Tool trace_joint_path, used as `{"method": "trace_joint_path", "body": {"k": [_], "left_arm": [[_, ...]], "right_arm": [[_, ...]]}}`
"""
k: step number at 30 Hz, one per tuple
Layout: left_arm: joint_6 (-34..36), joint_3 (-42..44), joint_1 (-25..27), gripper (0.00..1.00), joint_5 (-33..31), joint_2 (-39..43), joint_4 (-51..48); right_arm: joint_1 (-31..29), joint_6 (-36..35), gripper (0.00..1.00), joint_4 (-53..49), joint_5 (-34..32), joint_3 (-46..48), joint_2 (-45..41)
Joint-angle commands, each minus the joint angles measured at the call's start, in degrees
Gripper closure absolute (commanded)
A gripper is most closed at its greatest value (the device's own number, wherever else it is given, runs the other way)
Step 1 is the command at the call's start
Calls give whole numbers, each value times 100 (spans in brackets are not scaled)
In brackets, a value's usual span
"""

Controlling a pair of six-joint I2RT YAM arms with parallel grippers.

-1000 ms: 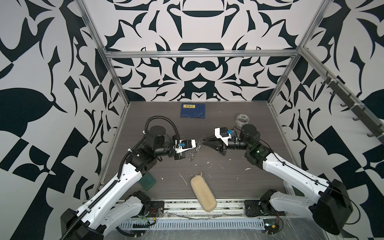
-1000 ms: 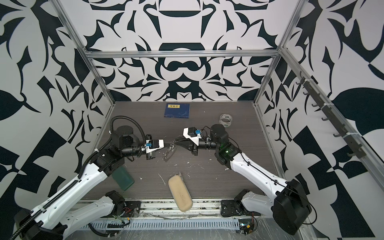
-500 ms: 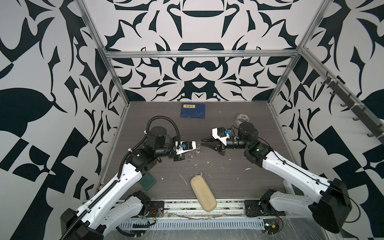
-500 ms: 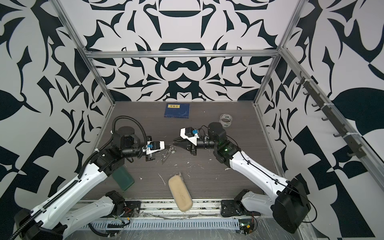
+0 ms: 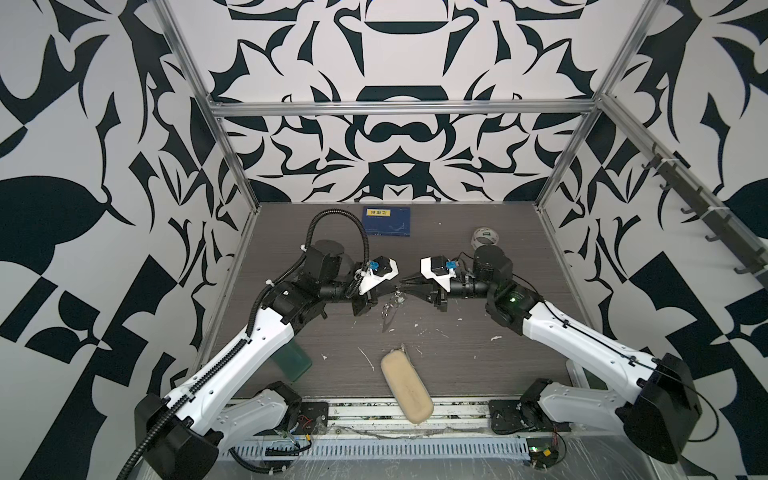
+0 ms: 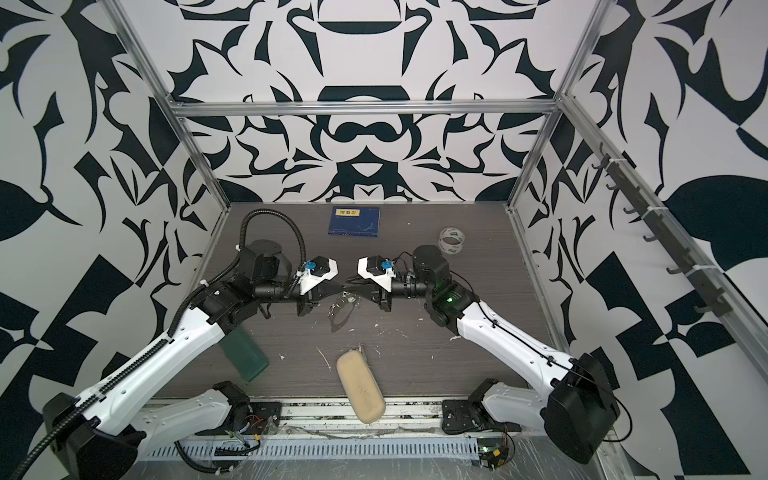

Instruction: Remove the keys from the keyring

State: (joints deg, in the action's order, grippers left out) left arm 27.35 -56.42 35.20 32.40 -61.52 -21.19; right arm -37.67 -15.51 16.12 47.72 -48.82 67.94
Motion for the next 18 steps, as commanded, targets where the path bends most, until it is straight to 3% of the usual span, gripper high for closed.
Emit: {"method": "trace_joint_path", "body": {"k": [1, 18], "left_arm": [[-149, 194, -22, 100, 189, 137, 281], [94, 673, -22, 100, 316, 415, 864]], "right_arm": [[-6, -59, 78, 57, -136, -91, -123], [67, 76, 77, 68, 81, 18, 263]]}}
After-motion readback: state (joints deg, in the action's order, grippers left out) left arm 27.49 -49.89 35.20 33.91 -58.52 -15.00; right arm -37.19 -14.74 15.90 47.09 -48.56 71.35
